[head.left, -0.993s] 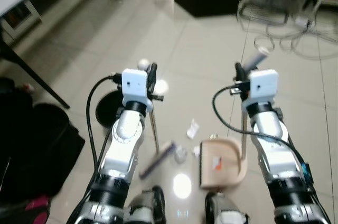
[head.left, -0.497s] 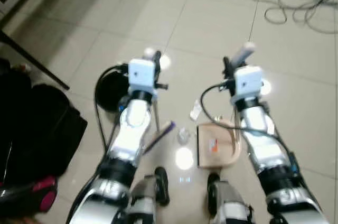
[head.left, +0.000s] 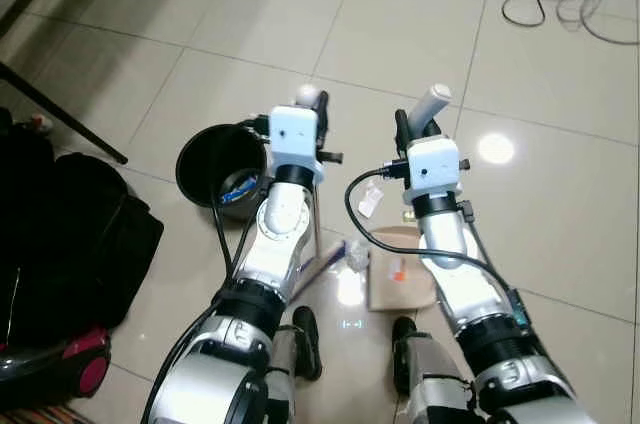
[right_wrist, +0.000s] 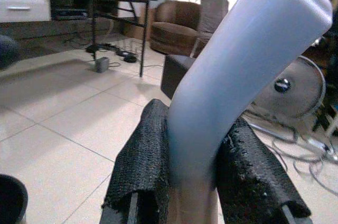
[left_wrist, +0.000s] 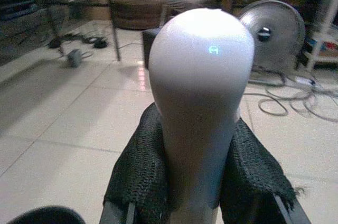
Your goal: Sweep floor
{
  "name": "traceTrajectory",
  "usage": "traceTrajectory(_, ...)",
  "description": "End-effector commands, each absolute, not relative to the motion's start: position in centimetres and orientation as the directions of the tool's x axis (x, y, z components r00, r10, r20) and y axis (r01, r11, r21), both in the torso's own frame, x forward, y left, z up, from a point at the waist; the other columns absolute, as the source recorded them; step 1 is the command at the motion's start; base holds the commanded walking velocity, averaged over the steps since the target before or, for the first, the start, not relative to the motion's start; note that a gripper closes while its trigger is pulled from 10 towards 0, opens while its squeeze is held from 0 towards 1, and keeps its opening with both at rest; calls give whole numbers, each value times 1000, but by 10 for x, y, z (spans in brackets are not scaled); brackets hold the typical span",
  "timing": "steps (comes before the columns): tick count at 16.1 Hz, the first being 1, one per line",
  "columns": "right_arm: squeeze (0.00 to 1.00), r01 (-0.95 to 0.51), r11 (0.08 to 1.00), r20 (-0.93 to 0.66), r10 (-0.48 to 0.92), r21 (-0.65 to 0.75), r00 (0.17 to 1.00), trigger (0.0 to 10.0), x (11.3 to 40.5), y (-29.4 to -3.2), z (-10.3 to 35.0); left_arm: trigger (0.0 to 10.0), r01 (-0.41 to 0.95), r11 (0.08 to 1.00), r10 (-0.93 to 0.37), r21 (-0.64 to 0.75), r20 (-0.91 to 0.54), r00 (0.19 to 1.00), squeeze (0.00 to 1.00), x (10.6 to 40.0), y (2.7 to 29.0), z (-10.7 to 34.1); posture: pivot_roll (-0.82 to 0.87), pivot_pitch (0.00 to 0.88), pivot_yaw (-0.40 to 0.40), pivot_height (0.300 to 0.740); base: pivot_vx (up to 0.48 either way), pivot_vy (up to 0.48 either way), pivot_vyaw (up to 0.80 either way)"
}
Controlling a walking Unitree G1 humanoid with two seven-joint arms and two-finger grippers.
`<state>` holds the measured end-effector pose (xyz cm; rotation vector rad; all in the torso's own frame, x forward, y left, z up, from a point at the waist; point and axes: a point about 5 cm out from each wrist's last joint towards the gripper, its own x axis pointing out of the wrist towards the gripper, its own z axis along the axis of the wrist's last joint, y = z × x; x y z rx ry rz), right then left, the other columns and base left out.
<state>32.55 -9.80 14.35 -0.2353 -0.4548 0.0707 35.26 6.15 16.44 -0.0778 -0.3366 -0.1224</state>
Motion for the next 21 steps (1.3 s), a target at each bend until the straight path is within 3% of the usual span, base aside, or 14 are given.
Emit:
traceTrajectory(1, 0, -13, 986, 406, 80, -167, 911, 10000, 319, -93, 134, 10000, 57, 965, 14, -255, 268, 963, 0, 354, 61, 160, 78, 402, 119, 740, 0, 0, 0)
traceTrajectory(7, 0, 34, 998, 397, -9, -57, 918, 10000, 324, -106, 138, 10000, 105, 864, 53, -493, 295, 954, 0, 364, 56, 195, 56, 349, 117, 740, 0, 0, 0)
traceTrajectory(8, 0, 43, 997, 405, -16, -57, 914, 10000, 327, -113, 142, 10000, 213, 841, -38, -497, 338, 940, 0, 364, 51, 206, 43, 321, 118, 740, 0, 0, 0)
traceTrajectory(9, 0, 46, 997, 408, -19, -57, 913, 10000, 327, -114, 143, 10000, 237, 837, -60, -494, 348, 936, 0, 363, 50, 208, 43, 321, 118, 740, 0, 0, 0)
traceTrajectory(11, 0, 61, 997, 419, -35, -49, 907, 10000, 331, -125, 148, 10000, 347, 845, -177, -407, 399, 900, 0, 359, 52, 216, 28, 272, 117, 740, 0, 0, 0)
traceTrajectory(14, 0, 62, 997, 439, -35, -47, 898, 10000, 332, -133, 155, 10000, 405, 866, -257, -294, 432, 864, 0, 359, 64, 224, 20, 227, 114, 740, 0, 0, 0)
traceTrajectory(18, 0, 69, 997, 467, -50, -25, 883, 10000, 326, -150, 164, 10000, 440, 896, -357, -58, 493, 793, 0, 365, 102, 254, 7, 143, 96, 740, 0, 0, 0)
traceTrajectory(21, 0, 92, 996, 483, -85, 9, 871, 10000, 319, -160, 170, 10000, 386, 916, -285, -105, 504, 815, 0, 372, 135, 262, -9, 100, 91, 740, 0, 0, 0)
